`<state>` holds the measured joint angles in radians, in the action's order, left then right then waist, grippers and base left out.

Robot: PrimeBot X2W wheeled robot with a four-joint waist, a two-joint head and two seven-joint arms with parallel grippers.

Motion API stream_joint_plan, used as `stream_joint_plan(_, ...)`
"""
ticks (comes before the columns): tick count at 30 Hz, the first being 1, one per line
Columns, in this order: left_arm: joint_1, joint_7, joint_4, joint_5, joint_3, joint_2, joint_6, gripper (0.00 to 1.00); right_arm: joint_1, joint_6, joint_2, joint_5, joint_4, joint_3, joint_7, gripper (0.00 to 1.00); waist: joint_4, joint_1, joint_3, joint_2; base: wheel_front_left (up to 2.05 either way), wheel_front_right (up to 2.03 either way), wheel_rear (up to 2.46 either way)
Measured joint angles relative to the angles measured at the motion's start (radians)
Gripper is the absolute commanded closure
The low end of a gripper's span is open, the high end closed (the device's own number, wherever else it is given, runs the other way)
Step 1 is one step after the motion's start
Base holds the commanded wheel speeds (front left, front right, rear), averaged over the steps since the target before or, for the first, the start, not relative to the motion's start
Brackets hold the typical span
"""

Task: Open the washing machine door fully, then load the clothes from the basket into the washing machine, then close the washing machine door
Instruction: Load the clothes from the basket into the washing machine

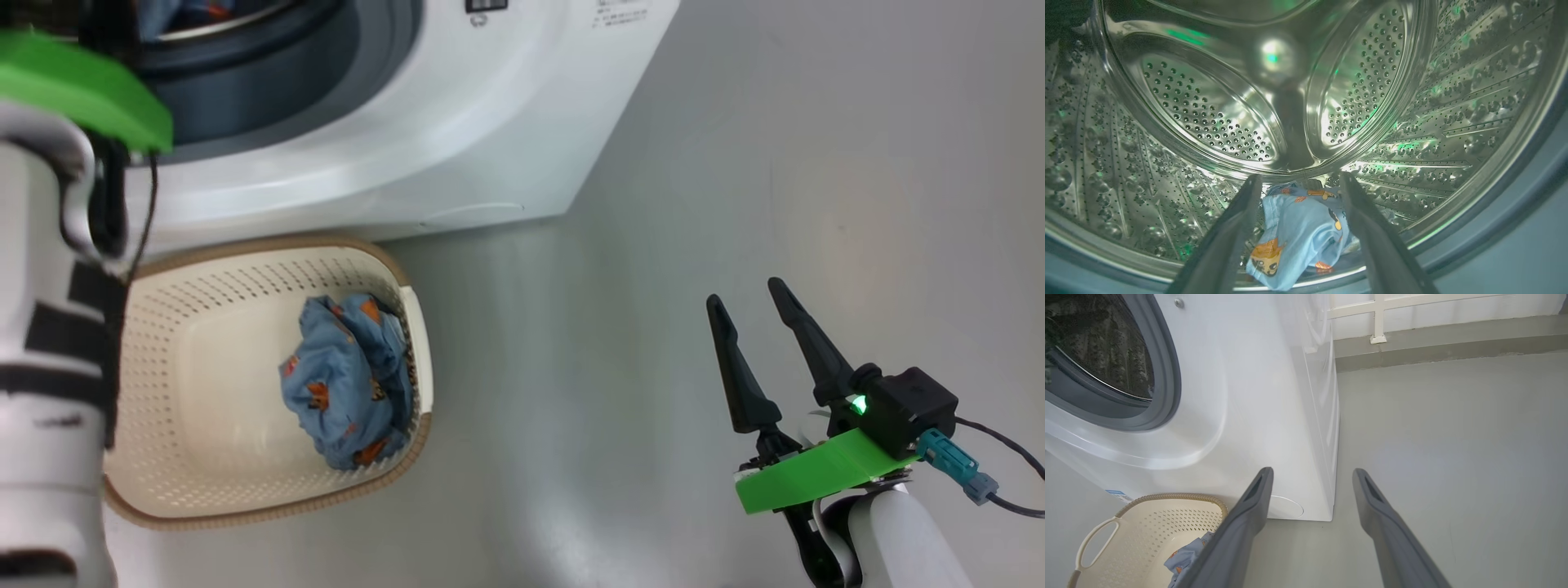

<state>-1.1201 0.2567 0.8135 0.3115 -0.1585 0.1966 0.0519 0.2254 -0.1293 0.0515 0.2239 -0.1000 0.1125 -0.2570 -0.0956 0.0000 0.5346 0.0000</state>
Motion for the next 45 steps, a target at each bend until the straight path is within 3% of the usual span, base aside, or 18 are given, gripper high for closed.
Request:
stream_joint_plan(16,0.383,0.0,-0.312,0.006,0.08,-0.053,0.009,0.0,-0.096,0.0,0.0,-0.002,-0.014,-0.027,0.0,0.0,0.045,0.0,-0.172,0.0,0.0,0.0,0.0)
stream_joint_plan(26,0.66,0.0,-0.517,-0.071,0.047,-0.054,0.005,0.0,-0.171,0.0,0.0,-0.002,-0.011,-0.03,0.0,0.0,0.068,0.0,-0.297,0.0,0.0,0.0,0.0)
stream_joint_plan(39,1.035,0.0,-0.742,-0.059,0.122,-0.055,-0.096,0.0,-0.269,0.0,-0.002,-0.002,0.012,-0.034,0.0,0.0,0.083,0.0,-0.429,0.0,0.0,0.0,0.0)
stream_joint_plan(45,1.176,0.0,-0.796,-0.06,0.139,-0.064,-0.119,0.0,-0.291,0.0,-0.003,-0.003,0.014,-0.035,0.0,0.0,0.08,0.0,-0.462,0.0,0.0,0.0,0.0)
